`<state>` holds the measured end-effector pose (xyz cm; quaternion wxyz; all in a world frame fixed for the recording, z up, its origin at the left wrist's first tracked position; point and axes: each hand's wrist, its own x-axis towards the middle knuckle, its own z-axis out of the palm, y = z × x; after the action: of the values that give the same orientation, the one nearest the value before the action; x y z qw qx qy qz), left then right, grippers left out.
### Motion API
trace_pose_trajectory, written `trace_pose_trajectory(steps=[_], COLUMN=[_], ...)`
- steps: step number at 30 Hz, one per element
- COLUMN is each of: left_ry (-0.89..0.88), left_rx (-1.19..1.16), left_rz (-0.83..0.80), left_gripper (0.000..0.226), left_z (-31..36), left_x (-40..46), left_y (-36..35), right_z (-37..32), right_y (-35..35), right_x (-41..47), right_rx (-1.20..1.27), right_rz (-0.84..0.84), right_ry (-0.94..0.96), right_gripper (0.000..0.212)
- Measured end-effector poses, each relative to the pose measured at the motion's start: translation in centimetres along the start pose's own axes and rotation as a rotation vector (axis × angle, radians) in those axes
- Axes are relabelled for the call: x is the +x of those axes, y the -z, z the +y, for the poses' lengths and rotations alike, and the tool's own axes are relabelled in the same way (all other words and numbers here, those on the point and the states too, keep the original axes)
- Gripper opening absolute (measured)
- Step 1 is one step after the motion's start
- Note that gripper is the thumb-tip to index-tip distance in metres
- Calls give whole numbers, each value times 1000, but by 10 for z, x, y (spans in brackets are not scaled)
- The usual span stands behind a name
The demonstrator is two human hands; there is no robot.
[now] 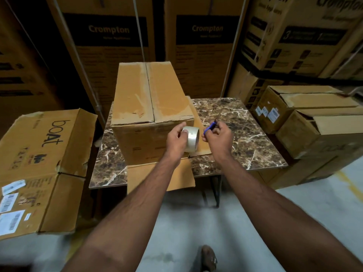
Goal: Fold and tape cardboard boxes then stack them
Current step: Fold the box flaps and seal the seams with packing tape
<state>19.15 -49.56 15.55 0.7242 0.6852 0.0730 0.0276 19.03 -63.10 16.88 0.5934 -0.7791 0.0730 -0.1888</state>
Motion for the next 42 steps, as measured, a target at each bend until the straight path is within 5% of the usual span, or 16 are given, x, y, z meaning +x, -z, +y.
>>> trace_pose_trajectory(steps=[4,10,23,26,30,37,42], left_ry=[19,116,705,710,478,449,574], left_rx=[18,-16,-355,-250,182,739,597], left_rz=[-114,-76,-90,-102,-148,-68,-100], left_gripper=[40,31,22,23,21,18,37], left_z=[-1,-22,-107,-120,-126,-146,-157], left_x=[7,26,72,86,113,142,140], left_y=[-22,-86,-242,-273,-303,-281,-291], right_z=[5,34,148,171,192,200,208], right_y=[22,59,168,182,196,186,191], right_x=[18,45,122,140,162,181,180], right_rx=[-70,-210,-421,-438,-424,-443,-477], right_rz=[-39,-6,-212,-223,-236,-279,-300], right_ry=[33,8,-102,-102,-189,-200,-171], right_gripper=[16,13,21,25,38,33,32])
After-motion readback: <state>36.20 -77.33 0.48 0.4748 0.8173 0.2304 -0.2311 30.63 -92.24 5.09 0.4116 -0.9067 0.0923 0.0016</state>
